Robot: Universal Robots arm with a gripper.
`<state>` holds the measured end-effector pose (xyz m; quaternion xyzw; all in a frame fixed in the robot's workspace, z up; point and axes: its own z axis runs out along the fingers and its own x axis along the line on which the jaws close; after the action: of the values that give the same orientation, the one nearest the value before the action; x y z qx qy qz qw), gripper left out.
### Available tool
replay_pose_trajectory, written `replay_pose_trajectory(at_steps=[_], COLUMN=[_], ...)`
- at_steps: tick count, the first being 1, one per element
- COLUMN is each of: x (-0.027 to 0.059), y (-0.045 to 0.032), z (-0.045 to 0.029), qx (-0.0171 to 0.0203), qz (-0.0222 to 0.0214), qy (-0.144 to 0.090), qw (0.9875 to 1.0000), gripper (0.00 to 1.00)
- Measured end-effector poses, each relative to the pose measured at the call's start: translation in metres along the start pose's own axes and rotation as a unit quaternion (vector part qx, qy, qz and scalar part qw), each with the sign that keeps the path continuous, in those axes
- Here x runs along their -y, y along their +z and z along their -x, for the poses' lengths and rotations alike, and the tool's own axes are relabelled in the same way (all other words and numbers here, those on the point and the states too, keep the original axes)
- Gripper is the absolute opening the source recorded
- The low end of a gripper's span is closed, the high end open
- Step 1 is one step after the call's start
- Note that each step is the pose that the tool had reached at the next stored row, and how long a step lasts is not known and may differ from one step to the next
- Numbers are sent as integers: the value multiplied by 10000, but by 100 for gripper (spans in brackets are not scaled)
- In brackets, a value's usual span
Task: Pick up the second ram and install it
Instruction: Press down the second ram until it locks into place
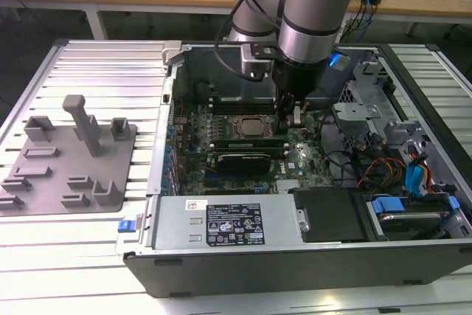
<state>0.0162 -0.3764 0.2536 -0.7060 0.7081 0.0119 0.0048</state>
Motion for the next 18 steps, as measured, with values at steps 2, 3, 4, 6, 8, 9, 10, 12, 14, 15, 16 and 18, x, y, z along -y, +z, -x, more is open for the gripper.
replay_pose_trajectory(at_steps=[2, 3, 4, 6, 8, 9, 10, 12, 14, 15, 16, 18], x=[10, 30, 47, 57, 58, 58, 58, 58, 58, 59, 59, 60], y=[26, 54, 70, 86, 100, 115, 132, 158, 190, 216, 221, 241], z=[-1, -1, -1, -1, 11, 12, 13, 15, 14, 14, 14, 13], qx=[0, 0, 0, 1, 1, 1, 1, 1, 0, 1, -1, -1], qz=[0, -1, -1, -2, -3, -2, -3, -3, -3, -3, -3, -3], qy=[2, 23, 53, 84, 98, 107, 116, 124, 127, 126, 126, 126], qw=[10000, 10000, 10000, 10000, 10000, 9999, 9999, 9999, 9999, 9999, 9999, 9999], gripper=[8, 8, 8, 8, 8, 8, 8, 8, 8, 8, 8, 8])
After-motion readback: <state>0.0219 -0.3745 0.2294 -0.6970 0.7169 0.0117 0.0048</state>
